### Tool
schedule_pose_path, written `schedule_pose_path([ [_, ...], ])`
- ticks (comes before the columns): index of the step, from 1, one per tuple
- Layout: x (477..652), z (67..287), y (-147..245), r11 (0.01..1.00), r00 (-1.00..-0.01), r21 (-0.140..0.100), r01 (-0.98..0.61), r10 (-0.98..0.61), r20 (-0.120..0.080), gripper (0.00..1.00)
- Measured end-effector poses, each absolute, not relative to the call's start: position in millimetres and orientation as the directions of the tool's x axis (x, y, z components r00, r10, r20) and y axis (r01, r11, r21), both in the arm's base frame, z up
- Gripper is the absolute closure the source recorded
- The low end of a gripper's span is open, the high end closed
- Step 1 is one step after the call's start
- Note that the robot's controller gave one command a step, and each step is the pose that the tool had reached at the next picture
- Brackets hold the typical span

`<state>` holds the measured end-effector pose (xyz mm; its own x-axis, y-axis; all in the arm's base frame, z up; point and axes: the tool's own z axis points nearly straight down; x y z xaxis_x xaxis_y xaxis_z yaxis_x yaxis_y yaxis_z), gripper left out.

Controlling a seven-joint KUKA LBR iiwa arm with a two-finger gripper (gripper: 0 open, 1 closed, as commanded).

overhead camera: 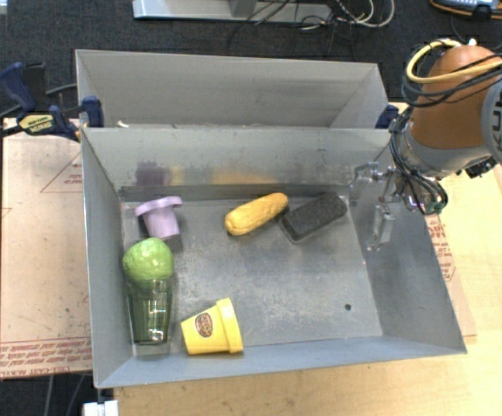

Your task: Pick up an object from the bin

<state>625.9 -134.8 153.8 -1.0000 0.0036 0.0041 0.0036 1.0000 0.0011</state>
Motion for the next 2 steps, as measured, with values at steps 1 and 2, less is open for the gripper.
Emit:
schedule_pose_path([
  [1, 627.0, 159, -134, 1.0, -1.0, 0.0, 0.002, 0.002, -0.002, 0.0],
  [2, 632.8, 138, -109, 0.997, -0.997, -0.003, -0.073, -0.073, -0.005, 0.0],
])
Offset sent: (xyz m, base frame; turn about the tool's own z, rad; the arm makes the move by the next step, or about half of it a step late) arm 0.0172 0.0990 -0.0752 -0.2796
